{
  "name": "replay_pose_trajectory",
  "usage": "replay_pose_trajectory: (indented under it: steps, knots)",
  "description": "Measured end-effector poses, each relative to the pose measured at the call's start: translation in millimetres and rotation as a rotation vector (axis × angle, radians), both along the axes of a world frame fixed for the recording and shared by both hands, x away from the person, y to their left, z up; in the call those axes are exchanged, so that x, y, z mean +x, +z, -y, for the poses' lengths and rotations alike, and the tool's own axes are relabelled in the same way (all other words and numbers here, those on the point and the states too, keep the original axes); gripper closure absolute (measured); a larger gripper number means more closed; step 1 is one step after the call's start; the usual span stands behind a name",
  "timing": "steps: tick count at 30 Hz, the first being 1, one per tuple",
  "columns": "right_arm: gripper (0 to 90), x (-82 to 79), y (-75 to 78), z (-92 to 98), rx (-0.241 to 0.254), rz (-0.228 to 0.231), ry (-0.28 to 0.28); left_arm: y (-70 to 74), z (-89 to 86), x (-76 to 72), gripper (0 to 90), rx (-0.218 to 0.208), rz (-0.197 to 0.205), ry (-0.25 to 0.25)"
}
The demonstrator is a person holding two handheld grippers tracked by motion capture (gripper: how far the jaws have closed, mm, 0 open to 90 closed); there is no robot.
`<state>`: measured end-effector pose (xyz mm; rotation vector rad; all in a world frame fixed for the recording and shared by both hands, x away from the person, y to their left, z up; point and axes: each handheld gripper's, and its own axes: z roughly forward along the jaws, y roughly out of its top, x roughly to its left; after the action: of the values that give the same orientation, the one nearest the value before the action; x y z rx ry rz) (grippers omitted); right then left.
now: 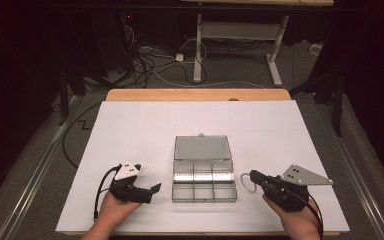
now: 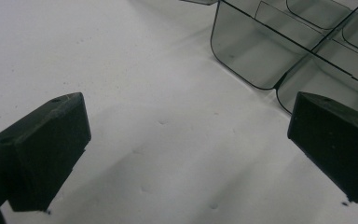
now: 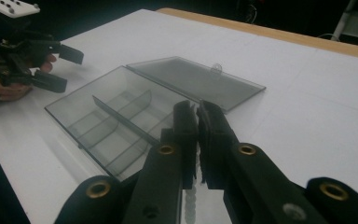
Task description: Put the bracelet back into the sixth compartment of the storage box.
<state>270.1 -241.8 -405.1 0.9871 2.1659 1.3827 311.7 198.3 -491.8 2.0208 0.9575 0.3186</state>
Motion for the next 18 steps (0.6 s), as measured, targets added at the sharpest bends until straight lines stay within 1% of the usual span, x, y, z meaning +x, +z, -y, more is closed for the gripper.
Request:
replay_pose_trajectory:
  steps: [7,18]
  knots:
    - [87.1,1.5,5.7,-14.1,-0.008,0.013,0.029,0.0,-0.2,0.0,0.0,-0.003,0.0,-0.001]
    - [87.1,5.8,1.1,-30.2,-0.001,0.005,0.064,0.1,-0.2,-0.1,0.0,-0.003,0.0,-0.002]
